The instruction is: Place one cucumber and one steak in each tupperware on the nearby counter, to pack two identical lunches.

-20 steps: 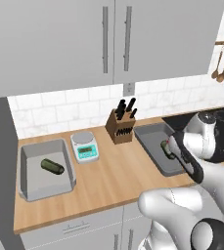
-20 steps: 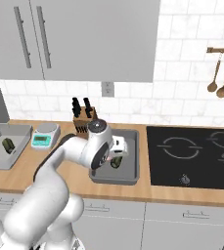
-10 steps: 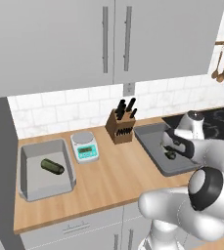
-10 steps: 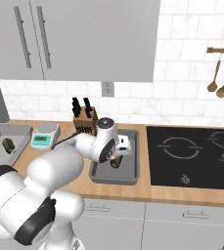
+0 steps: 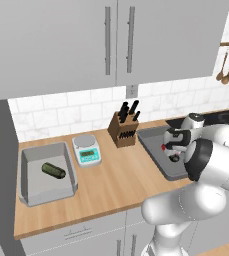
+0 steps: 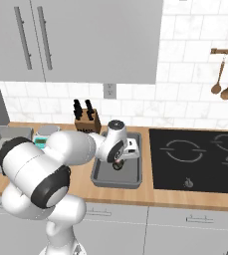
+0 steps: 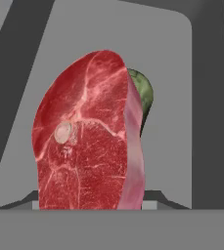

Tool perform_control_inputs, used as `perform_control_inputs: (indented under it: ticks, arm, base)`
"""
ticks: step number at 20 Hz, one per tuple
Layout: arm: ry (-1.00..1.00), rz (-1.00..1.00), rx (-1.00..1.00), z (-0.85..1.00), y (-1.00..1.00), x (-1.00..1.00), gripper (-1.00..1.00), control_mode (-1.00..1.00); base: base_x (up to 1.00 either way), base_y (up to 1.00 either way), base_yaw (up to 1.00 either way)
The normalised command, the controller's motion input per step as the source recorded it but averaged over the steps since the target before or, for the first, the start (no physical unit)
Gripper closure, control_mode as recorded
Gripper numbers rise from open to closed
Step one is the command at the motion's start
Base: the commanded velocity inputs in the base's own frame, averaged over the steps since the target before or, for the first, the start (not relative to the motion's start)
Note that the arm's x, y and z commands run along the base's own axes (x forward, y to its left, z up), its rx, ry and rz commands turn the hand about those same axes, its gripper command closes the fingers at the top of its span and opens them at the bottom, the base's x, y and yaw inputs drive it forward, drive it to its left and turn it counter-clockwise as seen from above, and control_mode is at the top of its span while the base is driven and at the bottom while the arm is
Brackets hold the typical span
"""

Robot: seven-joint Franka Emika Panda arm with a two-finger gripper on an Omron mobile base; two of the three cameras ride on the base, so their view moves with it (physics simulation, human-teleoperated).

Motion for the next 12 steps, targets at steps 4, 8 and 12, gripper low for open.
perform_control_inputs:
  ticks: [4,8,12]
  arm:
    - [0.00,0.05,0.00,-0.36,0.00,-0.10,-1.00,-1.00]
    - [0.00,0.03,0.00,-0.11,0.00,-0.02,-1.00,-1.00]
    - [0.00,0.01,0.00,0.04,0.00,-0.15,-1.00,-1.00]
  base:
    - [0.00,0.00,0.00]
    - [0.00,0.00,0.00]
    - [0.00,0.00,0.00]
